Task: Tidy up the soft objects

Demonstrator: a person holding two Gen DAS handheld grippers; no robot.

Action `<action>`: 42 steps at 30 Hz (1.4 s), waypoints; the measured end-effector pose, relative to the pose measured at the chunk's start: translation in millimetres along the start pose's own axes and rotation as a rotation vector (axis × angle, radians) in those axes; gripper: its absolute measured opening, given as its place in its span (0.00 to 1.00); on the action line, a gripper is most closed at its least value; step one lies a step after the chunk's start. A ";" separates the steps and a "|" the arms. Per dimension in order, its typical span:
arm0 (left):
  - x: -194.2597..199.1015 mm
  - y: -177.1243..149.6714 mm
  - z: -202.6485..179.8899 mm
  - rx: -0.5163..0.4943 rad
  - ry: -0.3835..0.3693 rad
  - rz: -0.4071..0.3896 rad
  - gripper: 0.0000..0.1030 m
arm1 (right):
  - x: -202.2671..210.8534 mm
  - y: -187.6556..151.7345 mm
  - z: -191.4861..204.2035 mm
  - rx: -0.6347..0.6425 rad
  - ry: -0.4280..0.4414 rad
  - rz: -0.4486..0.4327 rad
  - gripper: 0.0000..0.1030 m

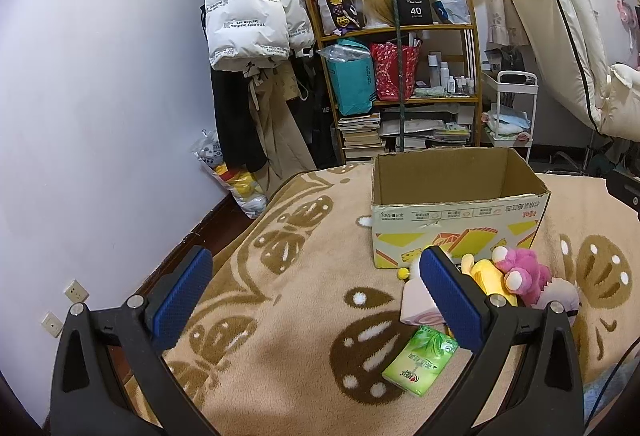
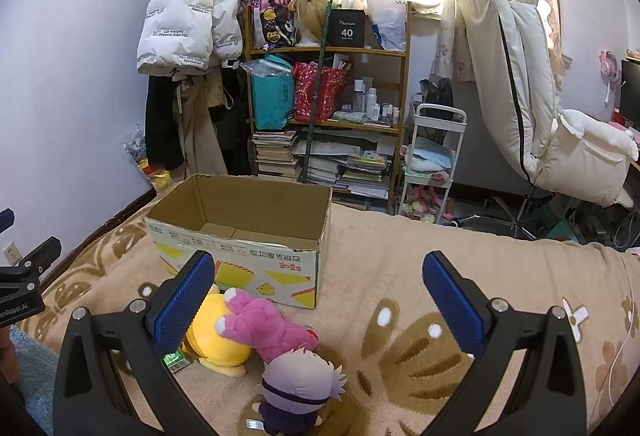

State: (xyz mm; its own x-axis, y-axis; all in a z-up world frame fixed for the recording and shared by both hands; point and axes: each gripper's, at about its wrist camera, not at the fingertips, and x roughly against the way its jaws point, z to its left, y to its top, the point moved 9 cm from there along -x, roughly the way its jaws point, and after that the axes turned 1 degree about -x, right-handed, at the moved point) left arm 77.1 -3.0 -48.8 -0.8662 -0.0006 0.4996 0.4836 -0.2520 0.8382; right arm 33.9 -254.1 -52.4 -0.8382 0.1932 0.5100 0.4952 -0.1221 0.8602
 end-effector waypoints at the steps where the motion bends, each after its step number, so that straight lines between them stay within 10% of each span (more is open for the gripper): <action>1: 0.0 0.0 -0.1 0.000 0.001 0.000 0.99 | 0.0 0.0 -0.3 0.000 0.000 0.000 1.00; 42: -2.6 -2.0 -3.2 -0.026 0.007 0.012 0.99 | -4.8 -6.2 -2.8 0.001 -0.009 0.017 1.00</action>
State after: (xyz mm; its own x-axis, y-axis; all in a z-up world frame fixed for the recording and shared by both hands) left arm 78.0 -5.6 -52.5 -0.8612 -0.0107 0.5081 0.4909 -0.2768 0.8261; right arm 34.2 -257.0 -60.2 -0.8272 0.2002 0.5249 0.5100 -0.1242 0.8511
